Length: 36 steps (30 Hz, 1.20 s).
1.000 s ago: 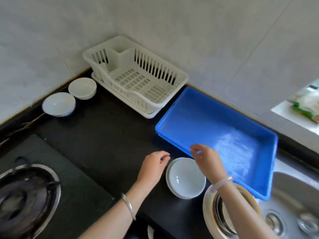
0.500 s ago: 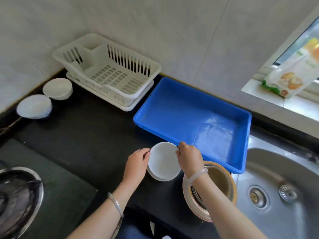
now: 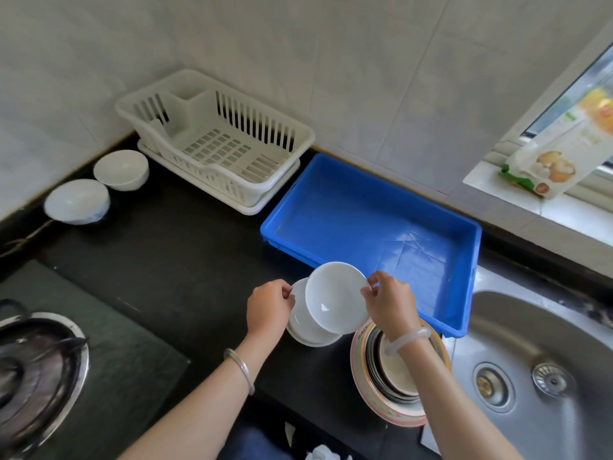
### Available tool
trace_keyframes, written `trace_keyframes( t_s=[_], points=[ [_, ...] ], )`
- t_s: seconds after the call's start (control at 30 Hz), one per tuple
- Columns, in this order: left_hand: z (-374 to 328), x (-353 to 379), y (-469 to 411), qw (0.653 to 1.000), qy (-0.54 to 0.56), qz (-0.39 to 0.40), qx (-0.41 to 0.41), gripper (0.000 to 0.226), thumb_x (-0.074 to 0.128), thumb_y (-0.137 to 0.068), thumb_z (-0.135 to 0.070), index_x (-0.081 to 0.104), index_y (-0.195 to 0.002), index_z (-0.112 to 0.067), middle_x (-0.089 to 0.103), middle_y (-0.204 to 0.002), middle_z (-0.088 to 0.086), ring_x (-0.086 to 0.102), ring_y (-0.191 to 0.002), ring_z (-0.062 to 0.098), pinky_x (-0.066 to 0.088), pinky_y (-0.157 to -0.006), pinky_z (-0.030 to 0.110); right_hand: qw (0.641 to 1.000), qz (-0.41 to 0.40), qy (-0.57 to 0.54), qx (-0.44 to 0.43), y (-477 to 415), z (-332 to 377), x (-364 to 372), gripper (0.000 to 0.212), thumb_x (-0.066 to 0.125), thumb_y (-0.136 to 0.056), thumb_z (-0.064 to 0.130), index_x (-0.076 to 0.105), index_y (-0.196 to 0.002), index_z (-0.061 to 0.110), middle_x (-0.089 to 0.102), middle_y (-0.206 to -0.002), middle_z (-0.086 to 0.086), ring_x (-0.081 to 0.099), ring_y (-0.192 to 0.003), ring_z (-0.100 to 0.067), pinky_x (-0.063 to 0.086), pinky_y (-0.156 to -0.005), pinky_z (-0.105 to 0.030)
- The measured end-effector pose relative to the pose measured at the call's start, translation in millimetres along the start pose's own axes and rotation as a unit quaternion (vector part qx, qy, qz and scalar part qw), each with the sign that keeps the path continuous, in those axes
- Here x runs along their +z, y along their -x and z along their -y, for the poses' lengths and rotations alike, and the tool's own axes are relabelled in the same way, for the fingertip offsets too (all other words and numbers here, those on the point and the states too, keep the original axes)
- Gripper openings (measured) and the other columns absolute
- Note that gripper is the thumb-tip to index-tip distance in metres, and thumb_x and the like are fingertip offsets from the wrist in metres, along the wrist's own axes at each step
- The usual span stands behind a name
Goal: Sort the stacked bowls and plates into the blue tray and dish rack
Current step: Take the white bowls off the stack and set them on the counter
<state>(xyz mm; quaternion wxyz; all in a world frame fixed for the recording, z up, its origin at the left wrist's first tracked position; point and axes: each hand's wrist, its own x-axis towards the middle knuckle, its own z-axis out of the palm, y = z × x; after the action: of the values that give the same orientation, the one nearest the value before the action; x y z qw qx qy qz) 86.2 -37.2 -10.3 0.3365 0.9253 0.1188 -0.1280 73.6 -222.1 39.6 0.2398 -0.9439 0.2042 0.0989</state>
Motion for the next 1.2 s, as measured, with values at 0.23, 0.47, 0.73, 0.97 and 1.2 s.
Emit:
trace_keyframes(
  t_s=[0.23,0.47,0.73,0.97,1.2],
  points=[
    [-5.9,-12.8,-5.4,1.0,0.027,0.009,0.013,0.005,0.06,-0.087,-0.023,0.064,-0.088,-0.021,0.063,-0.083,-0.007,0.057,-0.075,0.007,0.035,-0.056,0.015,0.999,-0.001,-0.029,-0.016,3.9,2.0,-13.3,0.02,0.054,-0.092,0.02,0.064,-0.108,0.017,0.071,-0.095,-0.009,0.051,-0.074,-0.02,0.032,-0.052,-0.017],
    [-2.2,-65.2,-20.8,0.996,0.084,-0.026,-0.007,0.007,0.063,-0.084,-0.018,0.064,-0.09,-0.022,0.063,-0.085,-0.006,0.063,-0.08,0.013,0.055,-0.076,0.032,0.992,-0.003,-0.111,-0.056,-4.3,32.9,-30.8,0.013,0.055,-0.085,0.016,0.066,-0.091,0.017,0.073,-0.071,-0.007,0.067,-0.067,-0.024,0.056,-0.075,-0.039],
    [57.8,-118.5,-42.9,0.978,0.157,-0.106,-0.087,0.011,0.066,-0.081,-0.014,0.066,-0.09,-0.019,0.063,-0.078,-0.008,0.065,-0.07,0.013,0.059,-0.071,0.04,0.983,0.036,-0.133,-0.12,-33.4,99.3,-5.5,0.011,0.055,-0.084,0.014,0.065,-0.085,0.019,0.068,-0.074,0.0,0.067,-0.051,-0.012,0.055,-0.058,-0.022],
    [132.3,-149.3,-61.1,0.941,0.223,-0.178,-0.181,0.01,0.064,-0.075,-0.011,0.067,-0.077,-0.021,0.068,-0.074,-0.005,0.067,-0.071,0.02,0.058,-0.073,0.043,0.971,0.126,-0.163,-0.125,-64.0,164.8,55.8,0.008,0.059,-0.086,0.012,0.06,-0.091,0.018,0.063,-0.076,0.003,0.067,-0.059,-0.013,0.061,-0.064,-0.033],
    [182.9,-171.1,-89.5,0.894,0.278,-0.246,-0.252,0.017,0.064,-0.076,-0.007,0.06,-0.072,-0.023,0.061,-0.066,-0.009,0.064,-0.069,0.021,0.058,-0.075,0.045,0.969,0.141,-0.175,-0.106,-95.3,231.6,118.6,0.017,0.062,-0.085,0.014,0.06,-0.102,0.013,0.057,-0.074,0.006,0.063,-0.056,-0.01,0.061,-0.066,-0.037]
  ],
)
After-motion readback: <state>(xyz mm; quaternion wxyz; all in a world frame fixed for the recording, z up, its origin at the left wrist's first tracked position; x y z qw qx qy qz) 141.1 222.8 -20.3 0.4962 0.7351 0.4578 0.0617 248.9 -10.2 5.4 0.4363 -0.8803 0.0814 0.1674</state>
